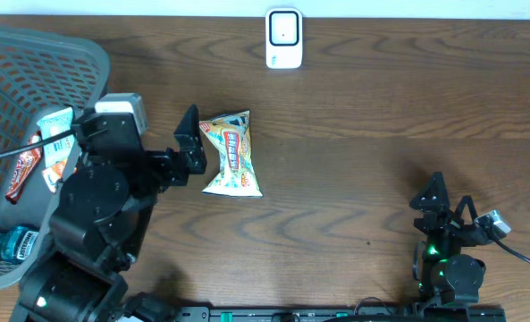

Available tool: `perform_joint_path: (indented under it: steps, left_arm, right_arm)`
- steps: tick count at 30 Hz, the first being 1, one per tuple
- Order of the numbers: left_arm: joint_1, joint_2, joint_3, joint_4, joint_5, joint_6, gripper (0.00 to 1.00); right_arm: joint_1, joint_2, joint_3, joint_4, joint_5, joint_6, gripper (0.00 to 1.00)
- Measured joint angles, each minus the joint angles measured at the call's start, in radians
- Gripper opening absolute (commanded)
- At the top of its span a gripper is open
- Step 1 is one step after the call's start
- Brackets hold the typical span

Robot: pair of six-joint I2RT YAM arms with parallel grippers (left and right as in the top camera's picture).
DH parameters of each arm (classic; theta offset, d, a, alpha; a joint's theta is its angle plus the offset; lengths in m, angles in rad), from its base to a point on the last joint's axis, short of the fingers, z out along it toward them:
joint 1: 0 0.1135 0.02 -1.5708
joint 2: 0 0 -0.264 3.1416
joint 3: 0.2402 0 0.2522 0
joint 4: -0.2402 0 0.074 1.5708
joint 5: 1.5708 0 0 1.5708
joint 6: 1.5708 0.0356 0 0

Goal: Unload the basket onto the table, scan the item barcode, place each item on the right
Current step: 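Return the left gripper to the basket above the Listerine bottle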

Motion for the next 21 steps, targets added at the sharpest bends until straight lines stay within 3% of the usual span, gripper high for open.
perform_joint_path:
  steps: [13,21]
  left_arm:
    - [0.0,-0.005,0.0,0.003,-0.116,0.0,0.98]
    - [0.0,-0.008,0.005,0.206,-0.285,0.103,0.98]
  right_arm:
    - [0.0,0.0,0.0,-0.008,-0.075,-0.47,0.99]
    - [0.0,0.0,0.0,-0.011,-0.095,-0.553,0.99]
